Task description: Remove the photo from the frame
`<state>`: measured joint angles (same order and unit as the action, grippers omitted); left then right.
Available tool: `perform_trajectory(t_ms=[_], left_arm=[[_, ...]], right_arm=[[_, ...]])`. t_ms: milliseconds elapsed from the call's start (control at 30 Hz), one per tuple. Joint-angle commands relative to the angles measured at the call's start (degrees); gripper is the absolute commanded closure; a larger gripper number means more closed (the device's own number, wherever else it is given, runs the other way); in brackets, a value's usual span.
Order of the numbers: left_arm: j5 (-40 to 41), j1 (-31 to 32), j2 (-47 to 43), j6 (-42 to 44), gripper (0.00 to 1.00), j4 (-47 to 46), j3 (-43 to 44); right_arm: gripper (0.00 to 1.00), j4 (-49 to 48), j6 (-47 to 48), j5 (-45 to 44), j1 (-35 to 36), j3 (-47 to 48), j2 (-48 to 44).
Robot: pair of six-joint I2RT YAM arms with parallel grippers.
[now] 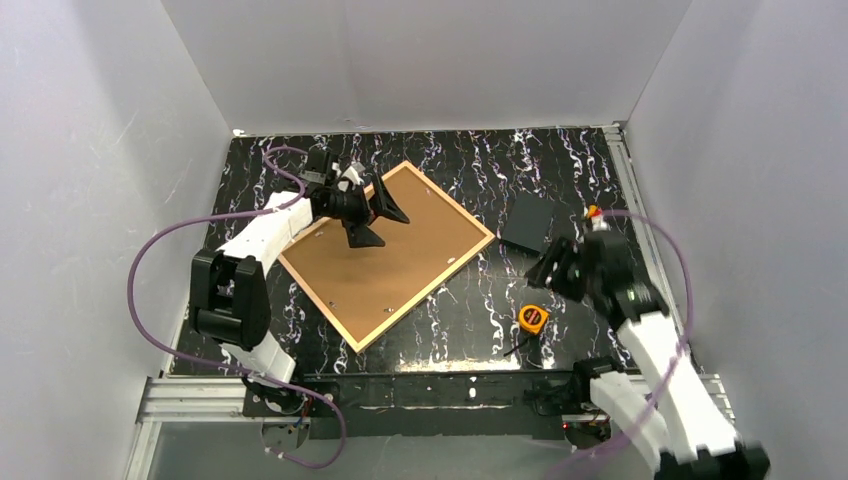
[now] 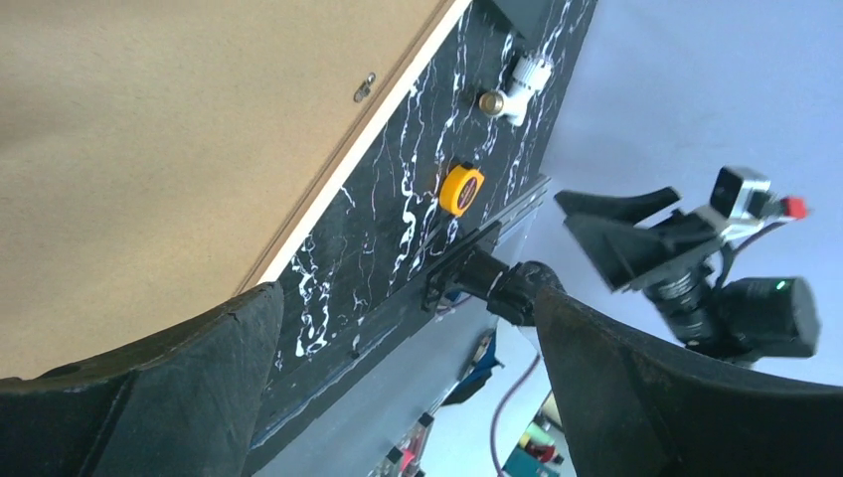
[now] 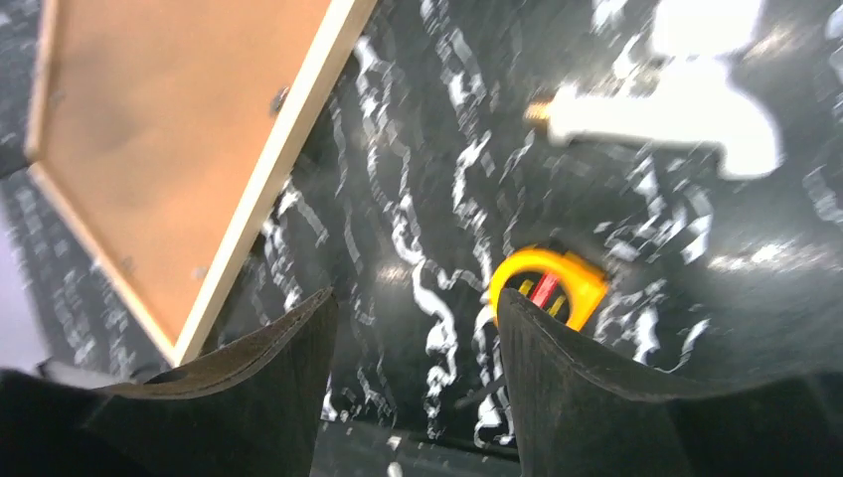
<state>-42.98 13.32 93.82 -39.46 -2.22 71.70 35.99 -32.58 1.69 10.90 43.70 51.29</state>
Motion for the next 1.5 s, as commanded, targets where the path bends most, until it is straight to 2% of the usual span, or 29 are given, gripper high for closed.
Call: perform_trajectory(t_ms=[0, 100, 200, 367, 567, 733, 900, 1133, 1367, 1467], left_arm=[[-2.6, 3.8, -0.1, 3.6, 0.02, 6.1, 1.2], [0.0, 8.3, 0.5, 9.4, 0.02, 11.7, 2.8], [4.2, 12.9, 0.9, 15.6, 0.03, 16.5, 3.8], [16.9, 20.9, 1.5, 22.5, 0.06, 21.5, 2.8], [28.9, 29.6, 2.9, 28.6, 0.10, 22.8, 1.9], [30.4, 31.3, 7.2, 35.4, 0.23, 26.8, 5.8], [34.0, 33.7, 9.0, 41.4, 0.21, 26.5, 6.4], [40.3, 35.4, 11.6, 39.9, 0.20, 18.4, 5.4], [42.1, 37.2, 15.3, 39.9, 0.38, 17.3, 6.6], [45.4, 37.6, 15.8, 39.9, 0.40, 15.2, 4.8]], right_arm=[[0.34, -2.6, -13.0, 9.5, 5.7, -12.2, -14.9], [0.34, -6.4, -17.0, 11.4, 9.7, -18.8, -17.3], [0.35, -6.3, -19.0, 9.3, 14.4, -20.1, -16.3], [0.36, -1.5, -20.6, -0.8, 22.1, -17.4, -17.3], [0.34, 5.6, -14.9, -8.3, 23.4, -9.4, -16.8], [0.32, 6.9, -10.9, -13.1, 23.3, -6.8, -19.9], [0.31, 6.3, -7.7, -17.4, 23.3, -5.6, -21.6], [0.32, 6.1, -6.7, -17.5, 23.3, -4.6, -21.2], [0.32, 4.7, -9.9, -16.8, 23.3, -8.4, -25.3], [0.29, 3.8, -10.7, -15.9, 23.3, -9.7, -26.7]])
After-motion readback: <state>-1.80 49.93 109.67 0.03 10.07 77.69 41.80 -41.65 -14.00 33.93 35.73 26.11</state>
